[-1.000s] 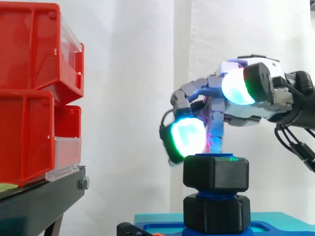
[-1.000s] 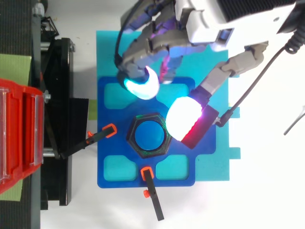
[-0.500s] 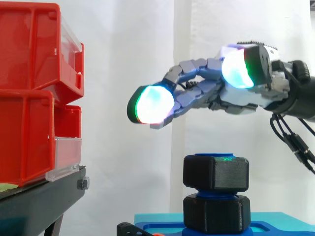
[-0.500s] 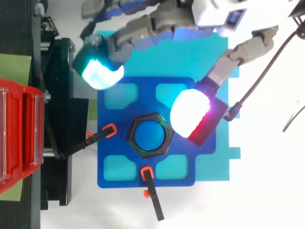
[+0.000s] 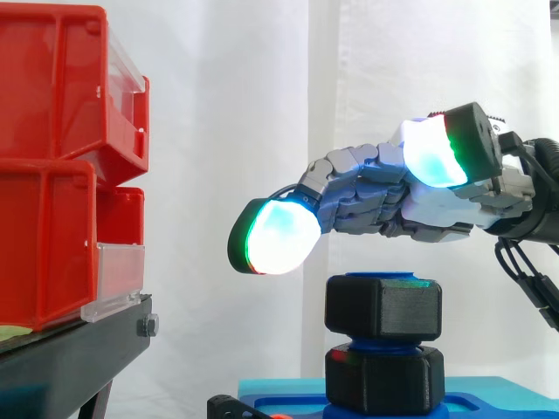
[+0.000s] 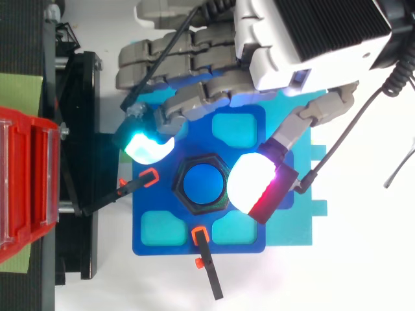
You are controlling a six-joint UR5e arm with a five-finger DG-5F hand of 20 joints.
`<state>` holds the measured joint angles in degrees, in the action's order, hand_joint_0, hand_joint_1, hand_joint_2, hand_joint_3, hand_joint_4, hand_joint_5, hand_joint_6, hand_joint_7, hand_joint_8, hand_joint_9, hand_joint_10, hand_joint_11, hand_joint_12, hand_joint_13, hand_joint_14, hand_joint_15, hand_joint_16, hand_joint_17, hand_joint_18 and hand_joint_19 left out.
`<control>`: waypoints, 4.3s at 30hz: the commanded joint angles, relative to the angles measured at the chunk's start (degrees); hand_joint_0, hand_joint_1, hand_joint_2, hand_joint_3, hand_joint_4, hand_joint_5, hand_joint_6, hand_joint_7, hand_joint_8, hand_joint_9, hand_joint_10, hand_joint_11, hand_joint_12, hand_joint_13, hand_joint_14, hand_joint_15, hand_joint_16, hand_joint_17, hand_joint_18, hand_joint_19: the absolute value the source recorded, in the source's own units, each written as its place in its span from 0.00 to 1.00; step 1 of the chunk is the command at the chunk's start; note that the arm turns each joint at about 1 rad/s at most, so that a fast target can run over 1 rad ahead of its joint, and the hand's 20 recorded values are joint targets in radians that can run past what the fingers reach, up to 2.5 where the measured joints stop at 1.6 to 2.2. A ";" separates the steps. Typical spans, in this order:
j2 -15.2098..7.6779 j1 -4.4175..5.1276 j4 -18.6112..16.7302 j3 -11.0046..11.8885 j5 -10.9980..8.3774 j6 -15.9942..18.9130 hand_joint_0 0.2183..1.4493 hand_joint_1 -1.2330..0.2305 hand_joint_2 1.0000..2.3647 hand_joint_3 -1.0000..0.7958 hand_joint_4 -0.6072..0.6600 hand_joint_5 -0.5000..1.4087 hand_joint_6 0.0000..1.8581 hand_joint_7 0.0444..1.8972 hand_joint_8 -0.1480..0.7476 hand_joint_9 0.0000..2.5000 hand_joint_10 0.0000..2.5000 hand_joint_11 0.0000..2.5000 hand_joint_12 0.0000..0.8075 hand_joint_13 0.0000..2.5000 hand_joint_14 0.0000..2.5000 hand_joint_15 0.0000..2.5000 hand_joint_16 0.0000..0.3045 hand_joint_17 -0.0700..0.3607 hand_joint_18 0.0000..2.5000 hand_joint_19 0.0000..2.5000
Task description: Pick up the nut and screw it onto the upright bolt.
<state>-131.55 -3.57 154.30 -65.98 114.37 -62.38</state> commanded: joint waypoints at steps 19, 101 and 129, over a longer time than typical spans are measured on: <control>0.07 0.41 1.00 -0.02 -0.20 -0.02 0.18 0.74 0.00 0.28 0.63 0.23 0.27 0.46 0.41 0.20 0.00 0.00 0.42 0.03 0.00 0.00 0.16 0.41 0.00 0.00; -0.02 2.34 3.38 -0.02 -1.69 -0.72 0.17 0.69 0.00 0.28 0.62 0.22 0.27 0.58 0.45 0.19 0.00 0.00 0.44 0.03 0.00 0.00 0.16 0.42 0.00 0.00; -0.02 1.64 2.85 -0.02 -1.43 -0.72 0.20 0.69 0.00 0.28 0.60 0.26 0.27 0.81 0.48 0.31 0.00 0.00 0.42 0.13 0.00 0.00 0.14 0.38 0.00 0.00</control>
<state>-131.54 -1.81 157.25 -66.03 112.84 -63.11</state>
